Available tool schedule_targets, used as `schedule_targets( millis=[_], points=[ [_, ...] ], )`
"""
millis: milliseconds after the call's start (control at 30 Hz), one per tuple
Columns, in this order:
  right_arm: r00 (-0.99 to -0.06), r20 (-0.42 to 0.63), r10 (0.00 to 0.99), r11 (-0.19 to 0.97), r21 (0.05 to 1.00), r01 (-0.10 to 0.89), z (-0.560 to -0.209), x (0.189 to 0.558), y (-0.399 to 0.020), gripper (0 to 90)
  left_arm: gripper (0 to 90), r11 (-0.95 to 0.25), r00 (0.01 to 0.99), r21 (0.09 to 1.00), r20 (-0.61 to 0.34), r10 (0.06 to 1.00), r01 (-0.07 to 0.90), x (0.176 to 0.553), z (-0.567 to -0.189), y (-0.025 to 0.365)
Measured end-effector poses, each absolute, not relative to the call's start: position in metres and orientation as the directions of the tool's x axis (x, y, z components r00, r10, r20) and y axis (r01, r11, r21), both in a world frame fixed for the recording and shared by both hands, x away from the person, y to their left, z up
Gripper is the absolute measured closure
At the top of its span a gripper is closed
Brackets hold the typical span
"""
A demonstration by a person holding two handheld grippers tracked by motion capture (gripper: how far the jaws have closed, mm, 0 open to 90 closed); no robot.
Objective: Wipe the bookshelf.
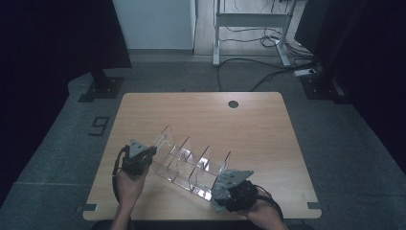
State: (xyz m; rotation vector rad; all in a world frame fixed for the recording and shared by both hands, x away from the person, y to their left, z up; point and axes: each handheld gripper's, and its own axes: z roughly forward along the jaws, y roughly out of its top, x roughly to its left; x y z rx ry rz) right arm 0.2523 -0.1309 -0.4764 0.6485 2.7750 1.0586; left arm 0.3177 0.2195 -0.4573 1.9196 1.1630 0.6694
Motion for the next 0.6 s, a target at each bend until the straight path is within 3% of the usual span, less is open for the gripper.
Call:
schedule_targets(
  millis=[167, 600],
  points=[
    [-0.906, 0.055, 0.420, 0.695, 0.622, 0.361, -0.4883, 0.2533, -0.1265, 50.4, 85.3, -0.286, 0.461, 0.829, 0.039, 0.887, 0.480, 0.3183, -0.4576, 0.2216],
    [-0.898, 0.077, 0.434, 0.667, 0.642, 0.378, -0.4884, 0.2615, -0.1340, 50.2, 85.8, -0.305, 0.506, 0.833, 0.035, 0.862, 0.462, 0.3192, -0.4587, 0.2267]
  ],
)
